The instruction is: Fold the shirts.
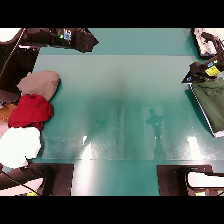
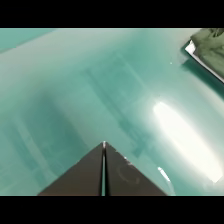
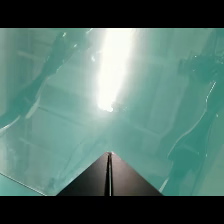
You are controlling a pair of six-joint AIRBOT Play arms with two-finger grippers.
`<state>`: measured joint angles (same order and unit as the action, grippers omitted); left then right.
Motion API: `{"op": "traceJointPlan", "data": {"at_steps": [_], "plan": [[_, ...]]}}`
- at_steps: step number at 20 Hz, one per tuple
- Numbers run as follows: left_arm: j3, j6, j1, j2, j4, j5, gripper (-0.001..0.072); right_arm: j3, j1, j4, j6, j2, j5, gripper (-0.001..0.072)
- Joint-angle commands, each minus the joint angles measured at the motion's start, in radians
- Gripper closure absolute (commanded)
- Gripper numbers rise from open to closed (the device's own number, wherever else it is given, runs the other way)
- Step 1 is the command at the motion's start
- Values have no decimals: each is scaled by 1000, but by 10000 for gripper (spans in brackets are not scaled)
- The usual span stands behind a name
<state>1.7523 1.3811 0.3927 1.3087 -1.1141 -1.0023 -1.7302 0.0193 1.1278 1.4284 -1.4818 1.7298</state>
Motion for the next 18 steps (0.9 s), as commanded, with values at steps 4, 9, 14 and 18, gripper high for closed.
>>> {"op": "traceJointPlan", "data": {"at_steps": [4, 9, 14, 18], "plan": [[0, 0, -1, 0, 0, 45, 682, 0, 2, -2, 0, 0, 2, 691], [0, 0, -1, 0, 0, 45, 682, 0, 2, -2, 0, 0, 1, 691], [0, 2, -1, 0, 0, 60, 682, 0, 2, -2, 0, 0, 9, 691], [0, 48, -1, 3, -259, 92, 149, 0, 2, -2, 0, 0, 9, 691]]}}
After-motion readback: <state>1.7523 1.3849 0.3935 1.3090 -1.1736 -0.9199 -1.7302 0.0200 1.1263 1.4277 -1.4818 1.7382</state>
